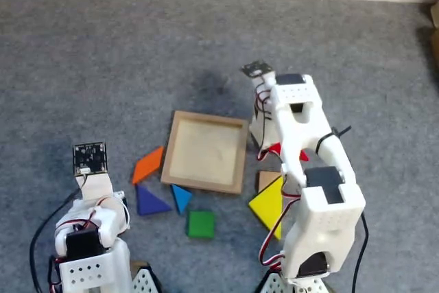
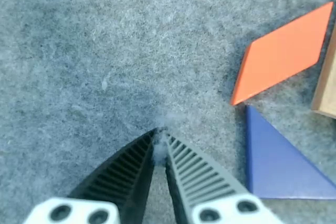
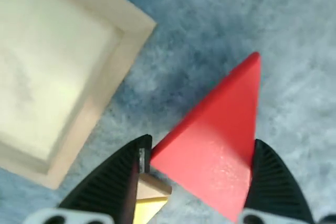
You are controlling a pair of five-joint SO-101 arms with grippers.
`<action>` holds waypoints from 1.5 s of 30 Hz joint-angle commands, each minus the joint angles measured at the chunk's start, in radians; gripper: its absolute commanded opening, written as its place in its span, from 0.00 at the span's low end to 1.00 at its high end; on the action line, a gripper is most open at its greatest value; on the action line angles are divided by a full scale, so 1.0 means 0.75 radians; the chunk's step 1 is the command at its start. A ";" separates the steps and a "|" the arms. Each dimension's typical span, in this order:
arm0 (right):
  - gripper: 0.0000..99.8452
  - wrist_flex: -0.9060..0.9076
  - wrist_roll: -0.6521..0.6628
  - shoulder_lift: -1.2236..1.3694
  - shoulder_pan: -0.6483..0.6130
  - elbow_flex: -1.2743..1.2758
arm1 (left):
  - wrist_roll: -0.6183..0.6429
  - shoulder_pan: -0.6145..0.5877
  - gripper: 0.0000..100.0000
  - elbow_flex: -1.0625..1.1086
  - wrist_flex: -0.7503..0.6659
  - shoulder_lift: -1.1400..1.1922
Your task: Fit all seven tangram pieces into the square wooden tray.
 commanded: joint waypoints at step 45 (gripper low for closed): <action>0.22 -0.273 -1.420 0.044 -0.543 -0.028 | 0.010 -0.011 0.01 0.026 0.008 -0.009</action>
